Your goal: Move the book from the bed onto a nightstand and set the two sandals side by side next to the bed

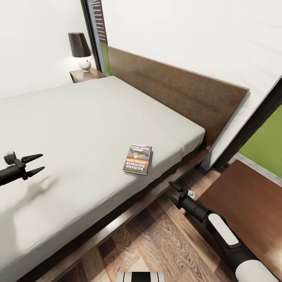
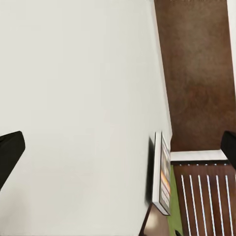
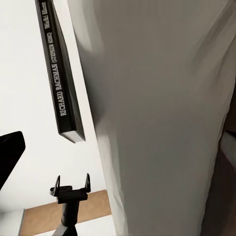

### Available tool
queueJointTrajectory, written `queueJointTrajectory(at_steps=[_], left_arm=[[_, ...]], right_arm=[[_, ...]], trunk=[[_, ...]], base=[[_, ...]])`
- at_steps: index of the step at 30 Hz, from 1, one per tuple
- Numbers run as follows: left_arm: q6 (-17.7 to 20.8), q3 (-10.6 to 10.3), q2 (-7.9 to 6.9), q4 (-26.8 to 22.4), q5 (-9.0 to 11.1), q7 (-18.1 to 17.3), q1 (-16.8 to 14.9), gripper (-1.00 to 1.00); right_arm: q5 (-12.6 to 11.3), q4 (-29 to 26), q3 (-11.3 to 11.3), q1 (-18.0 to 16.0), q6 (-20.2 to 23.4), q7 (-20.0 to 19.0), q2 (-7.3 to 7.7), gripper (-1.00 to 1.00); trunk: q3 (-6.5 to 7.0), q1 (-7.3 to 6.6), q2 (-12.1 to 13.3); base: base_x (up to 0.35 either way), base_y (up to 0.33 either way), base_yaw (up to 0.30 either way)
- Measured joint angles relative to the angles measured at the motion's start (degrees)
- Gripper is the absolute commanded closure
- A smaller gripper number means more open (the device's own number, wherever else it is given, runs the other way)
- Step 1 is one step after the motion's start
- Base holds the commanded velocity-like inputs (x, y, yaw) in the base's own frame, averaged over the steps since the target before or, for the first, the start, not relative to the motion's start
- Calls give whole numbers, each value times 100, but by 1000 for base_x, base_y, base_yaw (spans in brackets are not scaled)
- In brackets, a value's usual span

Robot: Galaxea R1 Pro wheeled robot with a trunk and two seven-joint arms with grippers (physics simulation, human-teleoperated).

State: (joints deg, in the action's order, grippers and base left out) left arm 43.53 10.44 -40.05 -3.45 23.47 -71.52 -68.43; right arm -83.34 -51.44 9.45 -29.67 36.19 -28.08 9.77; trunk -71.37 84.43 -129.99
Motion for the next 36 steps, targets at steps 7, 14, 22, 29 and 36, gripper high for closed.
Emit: queueJointTrajectory(at_steps=[7, 14, 22, 29, 36], left_arm=[[0, 0, -2, 0, -1, -7, 0, -100], [-2, 0, -2, 0, 1, -10, 0, -100], [-3, 0, -2, 0, -1, -14, 0, -100], [-1, 0, -2, -1, -1, -19, 0, -100], [-1, 0, -2, -6, -1, -20, 0, -100]], right_arm=[[0, 0, 5, 0, -6, 2, -12, -100], [-4, 0, 7, 0, -8, -1, -11, -100], [-5, 0, 8, 0, 1, -17, -7, -100], [-1, 0, 15, 0, 7, -19, -8, -100], [4, 0, 17, 0, 15, -16, -7, -100]], trunk=[[0, 1, 0], [0, 1, 0], [0, 1, 0], [0, 1, 0], [0, 1, 0]], base=[[23, 0, 0], [5, 0, 0], [1, 0, 0], [0, 0, 0], [0, 0, 0]])
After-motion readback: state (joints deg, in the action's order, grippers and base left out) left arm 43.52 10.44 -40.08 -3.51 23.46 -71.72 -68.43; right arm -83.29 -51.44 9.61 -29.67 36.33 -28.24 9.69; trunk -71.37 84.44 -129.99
